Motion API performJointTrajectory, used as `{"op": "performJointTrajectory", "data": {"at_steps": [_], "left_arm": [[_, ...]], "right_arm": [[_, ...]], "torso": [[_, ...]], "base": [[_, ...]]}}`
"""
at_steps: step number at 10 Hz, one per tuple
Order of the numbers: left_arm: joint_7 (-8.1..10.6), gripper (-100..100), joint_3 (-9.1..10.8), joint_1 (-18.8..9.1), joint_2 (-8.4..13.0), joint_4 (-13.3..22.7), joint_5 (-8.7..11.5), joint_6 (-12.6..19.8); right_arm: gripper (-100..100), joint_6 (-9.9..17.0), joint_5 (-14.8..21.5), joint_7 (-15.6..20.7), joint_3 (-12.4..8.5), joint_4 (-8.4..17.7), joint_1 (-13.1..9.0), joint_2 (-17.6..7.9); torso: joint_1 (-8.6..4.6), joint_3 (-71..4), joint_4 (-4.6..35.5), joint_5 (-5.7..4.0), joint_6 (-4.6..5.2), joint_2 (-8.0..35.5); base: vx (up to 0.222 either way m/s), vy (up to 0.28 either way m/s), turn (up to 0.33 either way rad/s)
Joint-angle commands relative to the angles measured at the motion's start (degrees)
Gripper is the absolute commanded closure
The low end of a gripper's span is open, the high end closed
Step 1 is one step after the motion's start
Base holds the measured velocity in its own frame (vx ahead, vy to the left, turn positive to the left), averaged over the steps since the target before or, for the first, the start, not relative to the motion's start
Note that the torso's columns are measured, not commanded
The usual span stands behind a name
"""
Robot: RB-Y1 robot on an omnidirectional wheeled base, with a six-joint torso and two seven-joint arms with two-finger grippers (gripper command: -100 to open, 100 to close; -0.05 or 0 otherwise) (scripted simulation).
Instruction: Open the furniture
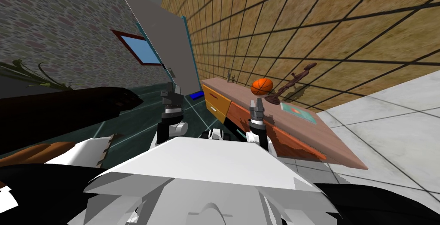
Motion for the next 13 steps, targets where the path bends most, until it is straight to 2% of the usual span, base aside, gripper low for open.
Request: {"op": "performJointTrajectory", "data": {"at_steps": [1, 13], "left_arm": [[0.00, 0, 0.00, 0.0, 0.0, 0.0, 0.0, 0.0], [0.00, 0, 0.00, 0.0, 0.0, 0.0, 0.0, 0.0]], "right_arm": [[-100, -0.2, 1.2, 3.5, -0.7, 0.7, -0.5, -0.6], [-100, -0.6, 8.9, 22.6, -5.6, 5.4, -3.4, -2.3]], "torso": [[0.09, 0.0, 0.0, 0.02, 0.00, -0.1], [0.13, -0.1, 0.0, 0.03, 0.00, -0.1]], "base": [[0.065, 0.076, -0.024], [0.074, 0.107, -0.039]]}}
